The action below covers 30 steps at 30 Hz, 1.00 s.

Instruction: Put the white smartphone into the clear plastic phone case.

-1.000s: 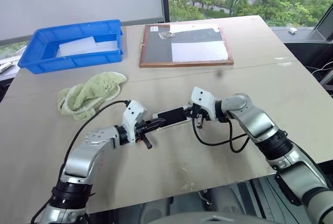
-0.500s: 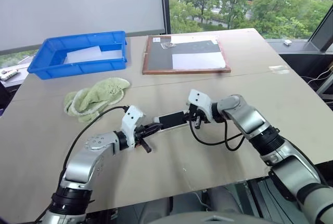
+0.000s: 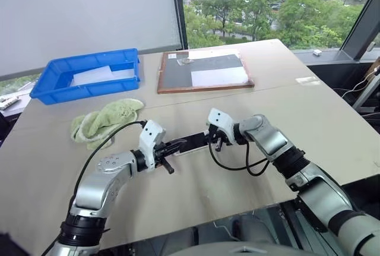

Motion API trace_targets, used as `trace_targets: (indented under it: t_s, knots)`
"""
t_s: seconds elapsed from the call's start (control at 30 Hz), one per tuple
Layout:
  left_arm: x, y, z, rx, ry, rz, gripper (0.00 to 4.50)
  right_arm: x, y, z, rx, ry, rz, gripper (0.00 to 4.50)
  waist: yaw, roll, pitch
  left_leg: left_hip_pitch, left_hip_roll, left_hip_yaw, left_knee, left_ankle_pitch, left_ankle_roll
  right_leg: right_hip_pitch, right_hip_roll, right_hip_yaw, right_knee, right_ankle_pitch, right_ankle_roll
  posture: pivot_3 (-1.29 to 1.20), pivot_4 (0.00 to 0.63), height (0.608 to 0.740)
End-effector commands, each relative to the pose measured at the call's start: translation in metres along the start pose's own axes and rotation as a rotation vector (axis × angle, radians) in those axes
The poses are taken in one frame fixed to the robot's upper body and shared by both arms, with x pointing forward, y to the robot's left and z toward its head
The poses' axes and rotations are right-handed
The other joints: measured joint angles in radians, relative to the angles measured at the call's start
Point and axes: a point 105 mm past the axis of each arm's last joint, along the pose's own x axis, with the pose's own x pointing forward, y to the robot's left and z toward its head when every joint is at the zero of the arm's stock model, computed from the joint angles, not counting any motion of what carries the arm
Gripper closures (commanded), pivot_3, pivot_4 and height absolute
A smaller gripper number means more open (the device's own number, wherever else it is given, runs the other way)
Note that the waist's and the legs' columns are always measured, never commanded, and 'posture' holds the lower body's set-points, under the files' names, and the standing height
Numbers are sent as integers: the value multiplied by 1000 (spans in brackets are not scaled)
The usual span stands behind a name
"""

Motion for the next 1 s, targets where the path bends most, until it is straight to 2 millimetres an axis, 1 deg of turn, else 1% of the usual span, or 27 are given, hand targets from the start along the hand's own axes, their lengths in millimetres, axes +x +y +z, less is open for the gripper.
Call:
trace_targets:
  t_s: [0.03, 0.07, 0.1, 0.13, 0.17, 0.2, 0.23, 0.27, 0.3, 0.33, 0.37, 0.4, 0.43, 0.47, 0.53, 0.6, 0.63, 0.7, 0.8, 0.87, 1.0]
  knots:
    - [-12, -3, 28, 45, -149, 1, 4459, -6, 14, -38, 89, -119, -44, 4500, 1, 1, 6, -2, 0, -3, 0, 0, 0, -1, 0, -1, 0, 0, 0, 0, 150, 740]
    - [-16, -3, 33, 22, -184, 5, 4459, -18, 15, -23, 87, -230, -48, 4500, 4, -3, 16, -5, -1, -5, 0, 0, 0, -3, -1, 0, 0, 0, 0, 0, 150, 740]
    - [-18, -3, 36, 4, -207, 8, 3951, -27, 16, -16, 88, -291, -46, 3899, 7, -4, 25, -10, -1, -7, 0, 0, 0, -7, -1, -1, 0, 0, 0, 0, 150, 740]
    - [-22, -6, 41, -11, -239, -6, 3732, -36, 17, -11, 98, -337, -63, 3674, 9, -4, 31, -15, -1, -7, 0, 0, 0, -10, 0, -1, -1, 0, 0, 0, 150, 740]
    - [-26, -9, 44, -11, -257, -21, 3331, -44, 19, -10, 93, -357, -78, 3269, 12, -1, 37, -21, -3, -6, 0, 0, 0, -17, 2, -3, 0, 0, 0, 0, 150, 740]
    - [-29, -11, 47, -7, -269, -32, 3078, -51, 22, -12, 73, -353, -93, 2953, 16, -1, 40, -28, -4, -6, 0, 4, 6, -23, 3, -2, 0, 1, 0, 0, 150, 740]
    - [-33, -12, 49, -6, -278, -36, 2642, -58, 25, -13, 59, -355, -104, 2553, 21, -1, 40, -36, -6, -5, 0, 4, 5, -30, 3, -1, 3, 2, 2, 0, 150, 740]
    - [-37, -12, 49, -5, -278, -37, 2349, -65, 27, -13, 54, -364, -121, 2209, 29, -1, 41, -41, -7, -5, 0, 4, 5, -35, 4, 0, 3, 4, 3, 0, 150, 740]
    - [-40, -13, 49, -5, -277, -36, 1798, -72, 29, -13, 53, -373, -138, 1639, 33, -2, 43, -46, -8, -6, 0, 3, 3, -39, 5, -1, 2, 6, -2, 0, 150, 740]
    - [-43, -13, 49, -6, -275, -36, 1408, -77, 30, -12, 54, -378, -149, 1240, 34, -2, 45, -46, -7, -6, 0, 3, -2, -39, 5, -1, 1, 4, -5, 0, 150, 740]
    - [-48, -15, 48, -9, -274, -42, 1082, -86, 31, -13, 45, -382, -174, 943, 36, -2, 49, -46, -7, -6, -1, 3, -3, -39, 4, -1, 0, 4, -5, 0, 150, 740]
    - [-52, -17, 47, -4, -270, -44, 607, -94, 33, -13, 41, -387, -194, 415, 38, -3, 51, -48, -7, -6, -2, -1, -1, -40, 4, -1, -1, 3, -5, 0, 150, 740]
    - [-57, -18, 46, 3, -265, -41, 216, -103, 35, -13, 38, -393, -222, 47, 39, -3, 54, -51, -7, -6, -1, -4, 4, -43, 4, -1, -1, 2, -4, 0, 150, 740]
    - [-62, -18, 45, 15, -261, -24, 35, -113, 35, -13, 31, -396, -264, 0, 40, -4, 57, -52, -7, -6, -1, -6, 5, -44, 3, -1, -2, 0, -3, 0, 150, 740]
    - [-71, -16, 41, 56, -231, 22, 35, -134, 39, -17, 30, -386, -325, 0, 42, -6, 63, -53, -7, -5, 0, -6, 6, -44, 2, -1, -2, 0, -2, 0, 150, 740]
    - [-83, -14, 27, 67, -184, 56, 35, -157, 46, -24, 35, -360, -381, 0, 48, -10, 71, -54, -7, -5, 1, -7, 7, -44, 2, -1, -3, 0, -2, 0, 150, 740]
    - [-88, -14, 22, 60, -167, 66, 35, -165, 48, -26, 38, -347, -400, 0, 52, -10, 74, -54, -9, -4, 1, -7, 7, -44, 3, -2, -3, -3, -4, 0, 150, 740]
    - [-98, -12, 13, 41, -147, 93, 35, -180, 52, -31, 27, -314, -451, 0, 55, -12, 75, -54, -7, 0, 1, -7, 7, -45, 5, -3, -2, -5, -1, 0, 150, 740]
    - [-108, -9, 4, 26, -130, 126, 35, -196, 56, -38, 42, -308, -499, 0, 59, -14, 77, -53, -5, 0, 3, -7, 7, -45, 6, -3, -1, -5, -2, 0, 150, 740]
    - [-112, -8, 1, 18, -124, 141, 35, -202, 59, -42, 55, -301, -513, 0, 58, -14, 78, -53, -4, 0, 5, -7, 7, -44, 7, -4, 0, -5, -2, 0, 150, 740]
    - [-114, -4, 1, 5, -136, 153, 35, -204, 64, -43, 65, -299, -500, 0, 58, -14, 78, -53, -3, 2, 9, -7, 7, -43, 8, -3, 1, -5, -1, 0, 150, 740]
